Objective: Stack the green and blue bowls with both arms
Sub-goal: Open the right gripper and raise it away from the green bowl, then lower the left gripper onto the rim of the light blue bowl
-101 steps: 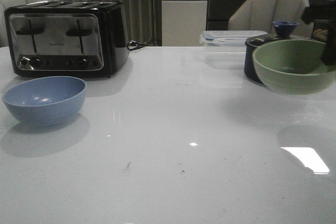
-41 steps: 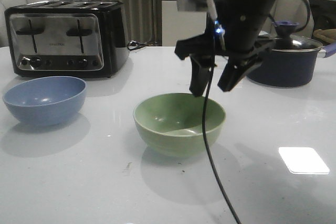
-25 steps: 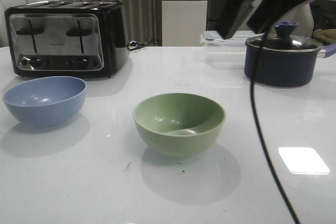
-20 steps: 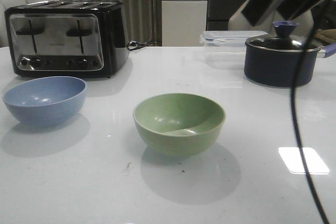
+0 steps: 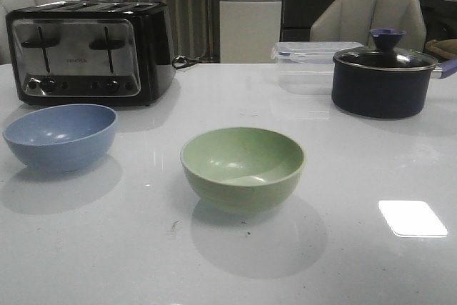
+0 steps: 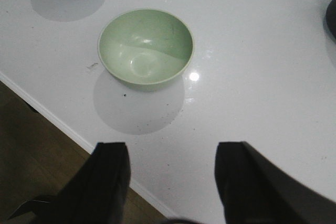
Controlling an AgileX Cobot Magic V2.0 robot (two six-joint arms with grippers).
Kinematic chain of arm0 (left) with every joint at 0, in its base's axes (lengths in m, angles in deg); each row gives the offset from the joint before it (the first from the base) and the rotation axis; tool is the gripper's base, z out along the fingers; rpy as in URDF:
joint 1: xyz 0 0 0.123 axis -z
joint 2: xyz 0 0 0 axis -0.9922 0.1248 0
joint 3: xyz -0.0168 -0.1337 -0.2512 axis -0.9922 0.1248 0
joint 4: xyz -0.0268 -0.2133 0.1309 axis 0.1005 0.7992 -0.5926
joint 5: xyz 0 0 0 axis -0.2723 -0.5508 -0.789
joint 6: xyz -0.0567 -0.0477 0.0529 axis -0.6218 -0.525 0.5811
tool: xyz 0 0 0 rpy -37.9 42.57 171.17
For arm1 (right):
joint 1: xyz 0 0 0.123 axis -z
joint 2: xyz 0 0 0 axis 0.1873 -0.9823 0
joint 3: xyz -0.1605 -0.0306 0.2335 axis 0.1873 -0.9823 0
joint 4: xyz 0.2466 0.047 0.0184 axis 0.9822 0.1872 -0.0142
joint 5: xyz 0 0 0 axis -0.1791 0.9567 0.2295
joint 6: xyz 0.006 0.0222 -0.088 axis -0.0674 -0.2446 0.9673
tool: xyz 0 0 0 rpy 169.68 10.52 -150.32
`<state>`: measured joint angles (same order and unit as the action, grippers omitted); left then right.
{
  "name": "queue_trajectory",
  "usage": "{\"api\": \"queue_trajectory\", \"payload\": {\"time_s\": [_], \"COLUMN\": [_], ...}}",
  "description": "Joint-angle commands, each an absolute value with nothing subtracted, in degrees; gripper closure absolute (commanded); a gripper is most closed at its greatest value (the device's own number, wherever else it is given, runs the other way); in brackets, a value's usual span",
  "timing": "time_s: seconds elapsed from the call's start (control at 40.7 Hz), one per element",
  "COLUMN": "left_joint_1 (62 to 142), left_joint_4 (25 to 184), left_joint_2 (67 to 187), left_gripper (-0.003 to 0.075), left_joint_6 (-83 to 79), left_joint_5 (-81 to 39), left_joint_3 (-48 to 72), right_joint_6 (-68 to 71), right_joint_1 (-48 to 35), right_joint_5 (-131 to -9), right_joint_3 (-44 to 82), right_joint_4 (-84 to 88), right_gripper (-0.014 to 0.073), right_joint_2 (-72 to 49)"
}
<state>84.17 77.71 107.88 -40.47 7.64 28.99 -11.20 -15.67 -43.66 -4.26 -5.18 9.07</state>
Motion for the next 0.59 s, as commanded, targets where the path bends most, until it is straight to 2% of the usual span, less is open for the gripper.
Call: {"api": "queue_trajectory", "payload": {"time_s": [0.0,0.074,0.221,0.566], "left_joint_1": [84.09,84.64,87.99,90.52], "left_joint_4": [78.38,79.39,79.70,82.10], "left_joint_2": [110.93,114.29,121.88,144.38], "left_gripper": [0.0274,0.0239,0.0110,0.0132], "left_joint_6": [-40.52,-39.22,-38.97,-38.97], "left_joint_5": [3.78,3.64,1.64,-0.09], "left_joint_3": [26.90,26.07,23.38,12.85], "right_joint_6": [-10.76,-10.76,-10.76,-10.76], "right_joint_1": [-15.66,-15.66,-15.66,-15.66], "right_joint_5": [-47.23,-47.23,-47.23,-47.23], "right_joint_3": [-2.91,-2.91,-2.91,-2.91], "right_joint_4": [-4.80,-4.80,-4.80,-4.80], "right_gripper": [0.0116,0.0116,0.0116,0.0116], "right_joint_2": [10.33,10.33,10.26,10.26]}}
